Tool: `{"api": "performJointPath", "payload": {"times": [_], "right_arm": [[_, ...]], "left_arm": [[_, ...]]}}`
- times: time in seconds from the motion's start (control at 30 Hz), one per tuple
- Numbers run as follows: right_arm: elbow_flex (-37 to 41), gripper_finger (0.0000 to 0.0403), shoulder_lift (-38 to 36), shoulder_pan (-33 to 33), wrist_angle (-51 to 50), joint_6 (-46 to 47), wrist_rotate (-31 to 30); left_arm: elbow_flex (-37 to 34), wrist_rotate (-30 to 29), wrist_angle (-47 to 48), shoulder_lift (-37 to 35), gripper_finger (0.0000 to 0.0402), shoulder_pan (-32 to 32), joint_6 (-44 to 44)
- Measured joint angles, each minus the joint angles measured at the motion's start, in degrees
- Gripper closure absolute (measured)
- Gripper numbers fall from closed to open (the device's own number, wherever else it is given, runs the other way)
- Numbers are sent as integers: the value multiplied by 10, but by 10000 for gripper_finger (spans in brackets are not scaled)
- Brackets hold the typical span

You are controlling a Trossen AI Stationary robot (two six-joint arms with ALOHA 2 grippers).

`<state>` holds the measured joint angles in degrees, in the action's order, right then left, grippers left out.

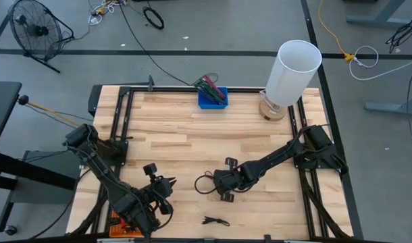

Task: Pick & Place USB Port
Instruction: Put the black charger cable into the orange basket

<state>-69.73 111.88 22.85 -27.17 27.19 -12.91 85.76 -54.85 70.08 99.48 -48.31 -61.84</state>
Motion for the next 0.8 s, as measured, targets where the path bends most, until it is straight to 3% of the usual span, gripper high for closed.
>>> {"api": "performJointPath", "payload": {"times": [0.33, 0.6, 0.8], "right_arm": [[0, 400, -39, -10, 2, -26, -51], [0, 402, -177, -9, 16, -90, -152], [0, 402, -274, 6, 113, -203, -195]], "left_arm": [[0, -51, 0, 0, 356, 0, -4], [1, -160, -37, -7, 356, 11, 35], [42, -201, -83, -12, 356, 46, 146]]}}
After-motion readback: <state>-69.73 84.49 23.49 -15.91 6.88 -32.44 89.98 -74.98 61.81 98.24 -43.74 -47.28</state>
